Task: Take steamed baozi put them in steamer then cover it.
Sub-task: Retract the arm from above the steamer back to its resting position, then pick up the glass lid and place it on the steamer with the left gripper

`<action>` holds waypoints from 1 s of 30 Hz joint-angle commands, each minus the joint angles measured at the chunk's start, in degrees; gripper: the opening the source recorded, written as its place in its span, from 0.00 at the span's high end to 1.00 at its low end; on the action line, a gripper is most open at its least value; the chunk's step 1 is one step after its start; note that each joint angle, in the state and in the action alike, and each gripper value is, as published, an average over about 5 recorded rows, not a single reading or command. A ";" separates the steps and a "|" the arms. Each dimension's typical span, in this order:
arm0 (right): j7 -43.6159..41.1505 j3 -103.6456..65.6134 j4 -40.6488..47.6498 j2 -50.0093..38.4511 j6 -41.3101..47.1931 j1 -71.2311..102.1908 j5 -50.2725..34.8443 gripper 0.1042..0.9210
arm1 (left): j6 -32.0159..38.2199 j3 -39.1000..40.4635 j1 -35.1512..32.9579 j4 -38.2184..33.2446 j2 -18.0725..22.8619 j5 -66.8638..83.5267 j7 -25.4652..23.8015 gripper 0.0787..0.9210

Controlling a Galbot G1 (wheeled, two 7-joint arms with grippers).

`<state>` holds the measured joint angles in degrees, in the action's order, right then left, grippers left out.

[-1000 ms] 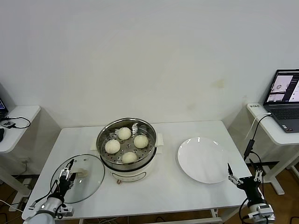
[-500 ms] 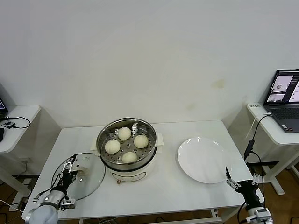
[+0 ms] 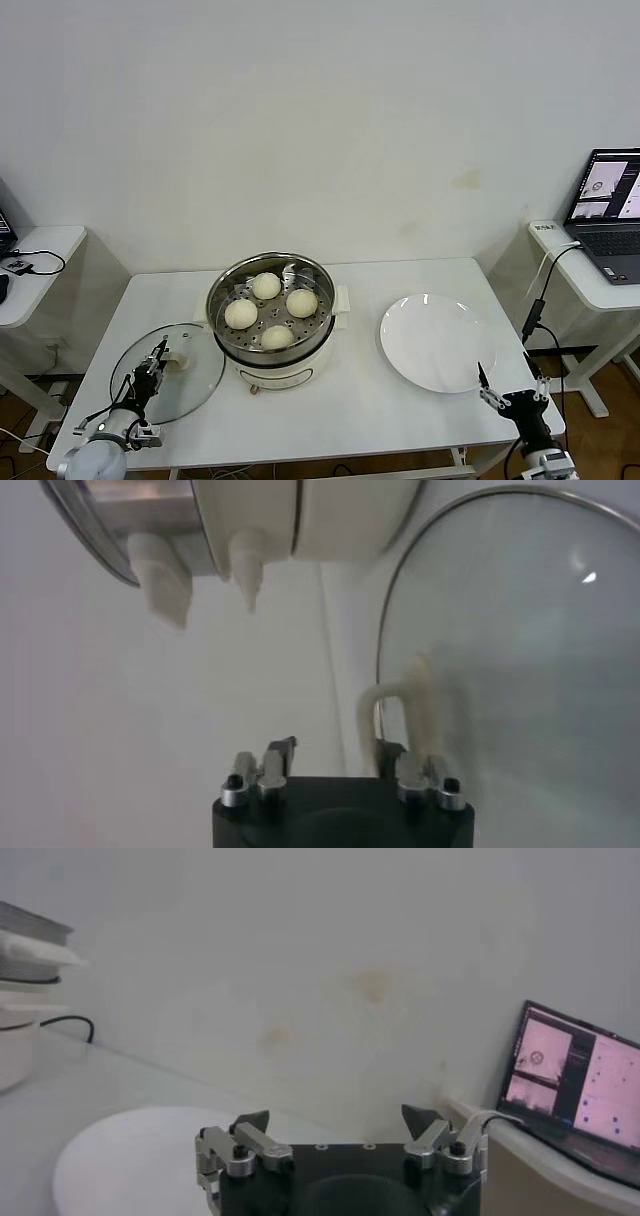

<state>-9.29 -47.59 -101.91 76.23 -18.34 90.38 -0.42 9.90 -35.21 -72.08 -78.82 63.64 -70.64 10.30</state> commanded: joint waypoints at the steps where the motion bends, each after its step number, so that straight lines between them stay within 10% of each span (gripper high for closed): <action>1: -0.04 0.07 -0.03 0.07 -0.16 0.07 0.20 0.12 | 0.52 -0.25 0.05 1.24 0.32 0.65 2.70 0.70; 13: -0.10 0.65 -0.15 0.03 -0.40 0.08 0.56 0.12 | -2.42 -7.73 -8.96 -11.89 2.72 -0.52 7.06 0.94; 30: -0.22 1.85 -1.24 -0.19 -0.70 0.51 1.84 0.12 | -15.20 -21.03 -19.71 -37.55 0.91 9.66 -7.46 0.94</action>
<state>-9.46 -45.87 -102.61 76.06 -19.15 90.74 1.14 1.37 -48.26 -86.25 -100.61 65.77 -66.44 10.76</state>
